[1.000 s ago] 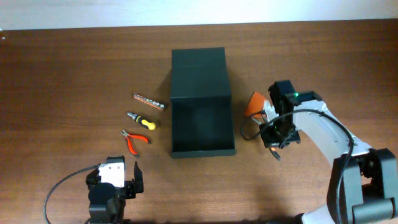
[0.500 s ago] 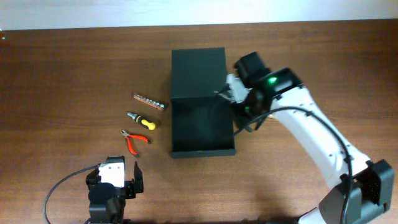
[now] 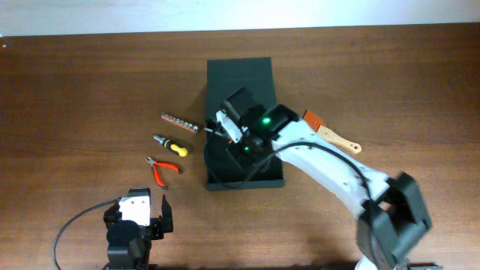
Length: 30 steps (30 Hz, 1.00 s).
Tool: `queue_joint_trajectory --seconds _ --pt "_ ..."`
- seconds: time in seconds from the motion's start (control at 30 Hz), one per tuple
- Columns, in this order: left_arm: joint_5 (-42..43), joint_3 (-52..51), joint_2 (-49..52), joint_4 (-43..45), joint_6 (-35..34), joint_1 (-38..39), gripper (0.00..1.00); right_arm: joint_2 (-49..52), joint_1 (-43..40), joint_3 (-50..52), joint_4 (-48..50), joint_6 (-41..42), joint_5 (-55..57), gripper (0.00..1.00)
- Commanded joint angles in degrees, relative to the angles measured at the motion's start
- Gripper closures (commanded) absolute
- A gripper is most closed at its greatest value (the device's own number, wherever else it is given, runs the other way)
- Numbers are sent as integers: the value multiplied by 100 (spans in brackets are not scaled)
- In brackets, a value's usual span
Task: Pack container
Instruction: 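Lift the pliers with right gripper and lower them into the green box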
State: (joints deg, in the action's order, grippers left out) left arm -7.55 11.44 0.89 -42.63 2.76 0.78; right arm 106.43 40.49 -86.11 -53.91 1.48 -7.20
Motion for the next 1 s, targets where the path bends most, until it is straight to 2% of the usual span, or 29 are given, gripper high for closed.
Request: queue_joint_trajectory --seconds 0.0,0.4,0.63,0.87,0.97 --pt "-26 -37 -55 11 -59 -20 1 334 37 -118 42 57 7 92" --pt "-26 -37 -55 11 -59 -20 1 828 37 -118 136 55 11 91" --pt "-26 -37 -55 13 -59 -20 1 828 37 -118 190 52 15 77" --pt "-26 -37 -55 11 -57 -20 1 785 35 -160 208 52 28 76" --pt "-26 -37 -55 11 -59 -20 1 627 33 -378 70 48 33 71"
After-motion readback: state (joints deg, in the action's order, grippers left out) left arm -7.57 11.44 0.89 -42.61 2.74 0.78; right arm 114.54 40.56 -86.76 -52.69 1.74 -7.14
